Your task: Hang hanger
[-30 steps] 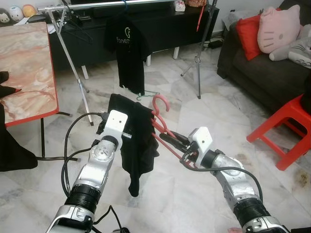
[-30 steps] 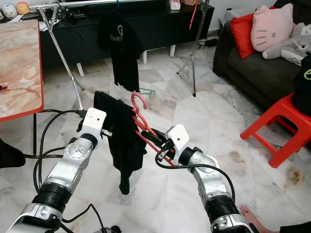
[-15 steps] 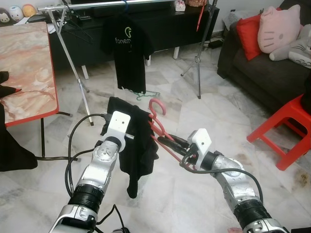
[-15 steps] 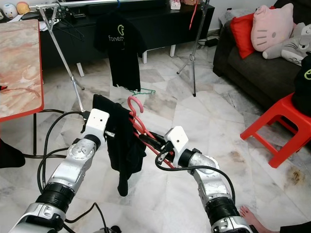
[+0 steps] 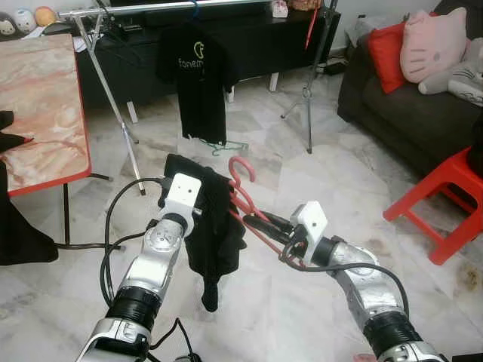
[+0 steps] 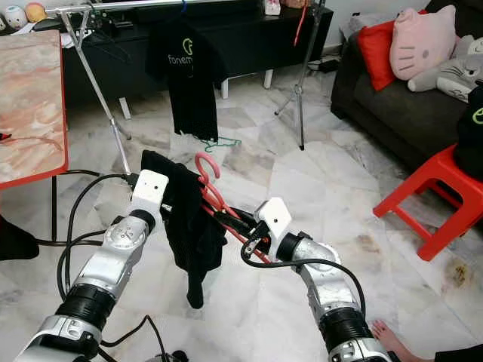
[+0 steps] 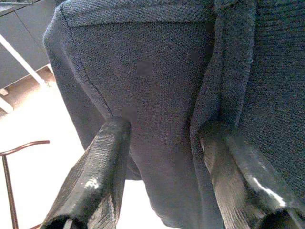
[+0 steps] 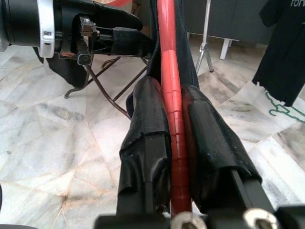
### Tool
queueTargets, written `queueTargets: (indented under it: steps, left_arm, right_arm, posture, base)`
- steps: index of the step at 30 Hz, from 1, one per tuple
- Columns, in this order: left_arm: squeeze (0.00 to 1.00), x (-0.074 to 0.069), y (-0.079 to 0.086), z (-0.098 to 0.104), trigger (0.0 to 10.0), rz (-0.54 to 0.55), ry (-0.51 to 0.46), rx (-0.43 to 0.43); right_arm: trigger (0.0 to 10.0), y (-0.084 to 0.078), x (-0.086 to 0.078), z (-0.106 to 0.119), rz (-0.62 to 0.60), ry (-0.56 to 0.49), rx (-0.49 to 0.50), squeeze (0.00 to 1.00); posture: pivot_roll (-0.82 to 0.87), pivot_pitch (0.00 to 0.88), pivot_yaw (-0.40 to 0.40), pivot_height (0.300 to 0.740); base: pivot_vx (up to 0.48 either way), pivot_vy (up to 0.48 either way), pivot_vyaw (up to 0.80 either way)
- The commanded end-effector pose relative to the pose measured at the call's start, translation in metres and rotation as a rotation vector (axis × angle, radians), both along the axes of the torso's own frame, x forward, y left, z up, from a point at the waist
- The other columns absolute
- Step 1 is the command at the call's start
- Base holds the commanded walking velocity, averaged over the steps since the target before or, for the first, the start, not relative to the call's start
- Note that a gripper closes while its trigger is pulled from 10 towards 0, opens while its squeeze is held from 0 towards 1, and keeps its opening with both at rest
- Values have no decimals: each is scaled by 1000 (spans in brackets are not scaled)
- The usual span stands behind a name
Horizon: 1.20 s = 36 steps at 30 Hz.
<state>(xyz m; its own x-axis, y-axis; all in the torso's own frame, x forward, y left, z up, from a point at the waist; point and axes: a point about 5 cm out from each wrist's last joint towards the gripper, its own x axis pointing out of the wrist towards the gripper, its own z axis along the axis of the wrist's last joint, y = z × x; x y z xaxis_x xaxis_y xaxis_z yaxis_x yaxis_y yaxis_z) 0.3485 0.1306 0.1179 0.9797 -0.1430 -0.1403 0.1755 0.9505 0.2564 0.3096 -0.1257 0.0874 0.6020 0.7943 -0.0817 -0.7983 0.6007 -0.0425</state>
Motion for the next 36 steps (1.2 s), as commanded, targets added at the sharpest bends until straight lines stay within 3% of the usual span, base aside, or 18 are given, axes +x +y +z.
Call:
queueTargets:
  steps: [1,36]
  left_arm:
    - [0,2,0,1,0,4,2,-14]
    - [0,1,2,6,0,10,-34,-49]
  right_arm:
    - [0,2,1,10,21,-44,27,0]
    - [0,-3,1,4,-9,-31,-17,0]
  posture:
    - [-15,74,-34,740]
    - [-11,74,-36,740]
  base:
    - [0,0,0]
    - [0,0,0]
